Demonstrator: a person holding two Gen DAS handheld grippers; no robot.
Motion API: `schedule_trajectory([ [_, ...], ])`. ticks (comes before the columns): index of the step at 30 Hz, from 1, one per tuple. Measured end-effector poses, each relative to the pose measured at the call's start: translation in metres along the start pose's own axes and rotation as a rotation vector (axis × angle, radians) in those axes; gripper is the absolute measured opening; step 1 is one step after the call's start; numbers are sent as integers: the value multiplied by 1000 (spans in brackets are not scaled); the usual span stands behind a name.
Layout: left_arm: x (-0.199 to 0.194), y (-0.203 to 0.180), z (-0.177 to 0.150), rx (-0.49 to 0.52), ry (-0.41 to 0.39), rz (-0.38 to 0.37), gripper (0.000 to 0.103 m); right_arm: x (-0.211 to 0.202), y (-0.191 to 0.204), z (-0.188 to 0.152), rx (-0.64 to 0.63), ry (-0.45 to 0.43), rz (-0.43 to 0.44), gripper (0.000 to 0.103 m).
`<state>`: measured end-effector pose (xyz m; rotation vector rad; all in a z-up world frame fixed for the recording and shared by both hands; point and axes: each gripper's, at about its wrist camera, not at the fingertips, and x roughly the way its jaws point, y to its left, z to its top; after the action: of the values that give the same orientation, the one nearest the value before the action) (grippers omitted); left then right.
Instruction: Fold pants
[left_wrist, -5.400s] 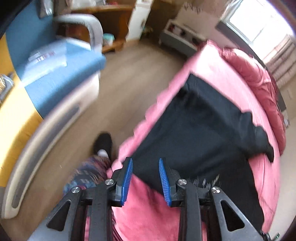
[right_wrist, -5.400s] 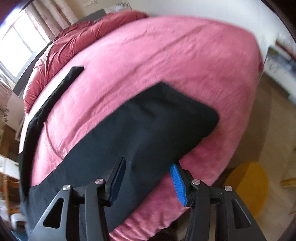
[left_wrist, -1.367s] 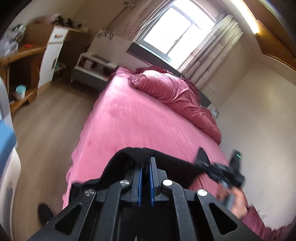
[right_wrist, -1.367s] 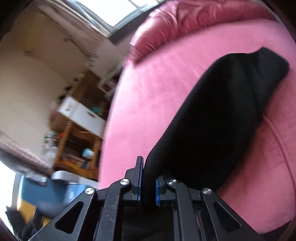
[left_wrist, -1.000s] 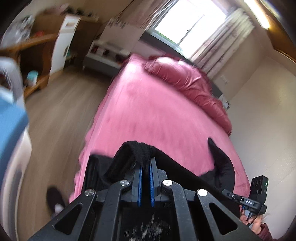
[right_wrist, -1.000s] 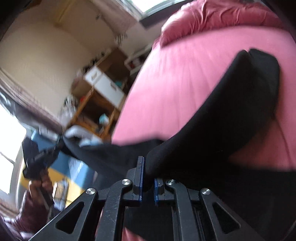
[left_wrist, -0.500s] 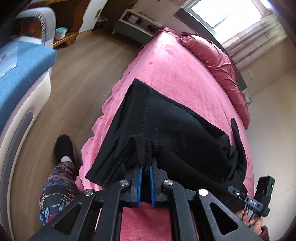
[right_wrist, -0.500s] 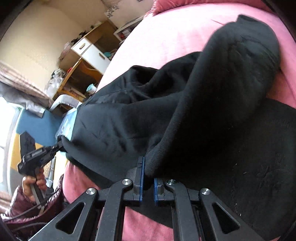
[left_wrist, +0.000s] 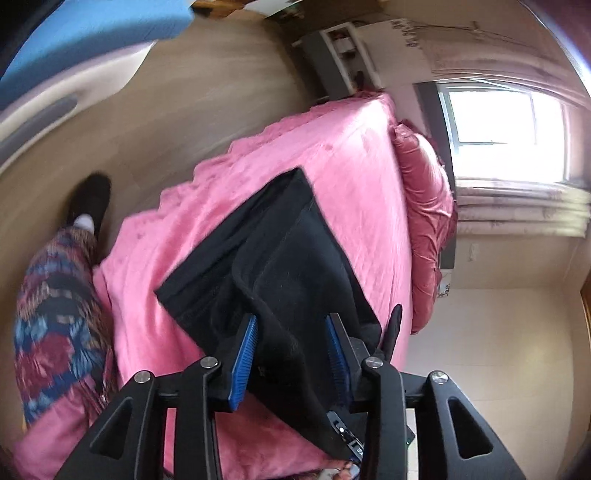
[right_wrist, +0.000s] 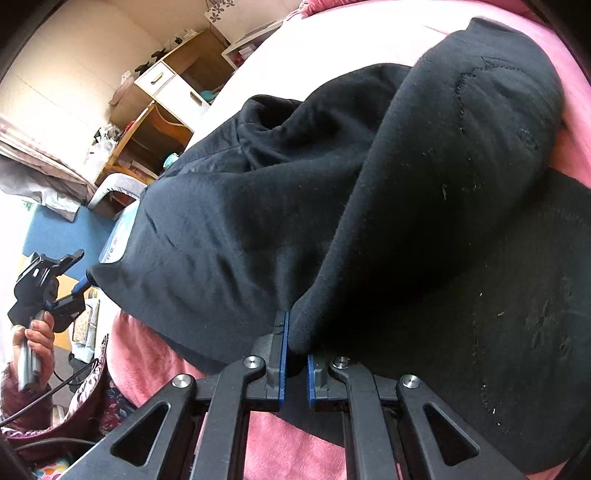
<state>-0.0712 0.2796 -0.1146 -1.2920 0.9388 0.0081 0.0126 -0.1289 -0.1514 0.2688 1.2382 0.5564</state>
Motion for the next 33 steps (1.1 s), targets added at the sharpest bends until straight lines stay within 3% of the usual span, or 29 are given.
schedule_trajectory([
  [6,2,-4,-13,-6,35,115,38,-11,-12,-5,14,-6,13,8],
  [10,-3,-1,-16,-3,19,139,37,-11,-17,-6,24,-8,23,8],
  [12,2,2,-14,-12,11,141,34,-11,-20,-6,30,-8,29,8],
  [14,9,-6,-12,30,8,130,19,-13,-21,-6,30,-8,30,8],
  [18,22,-43,4,136,-3,119,11,-15,-23,-4,41,-2,37,8],
  [23,9,-128,30,394,-117,-7,10,-39,-20,7,71,-80,132,8],
  [25,1,-150,28,533,-143,-16,10,-49,-13,9,42,-109,164,8],
  [28,5,-133,23,582,-103,50,10,-45,-4,4,-30,-70,118,8],
  [33,16,-34,16,442,1,247,10,-20,-17,-18,-10,25,82,8],
])
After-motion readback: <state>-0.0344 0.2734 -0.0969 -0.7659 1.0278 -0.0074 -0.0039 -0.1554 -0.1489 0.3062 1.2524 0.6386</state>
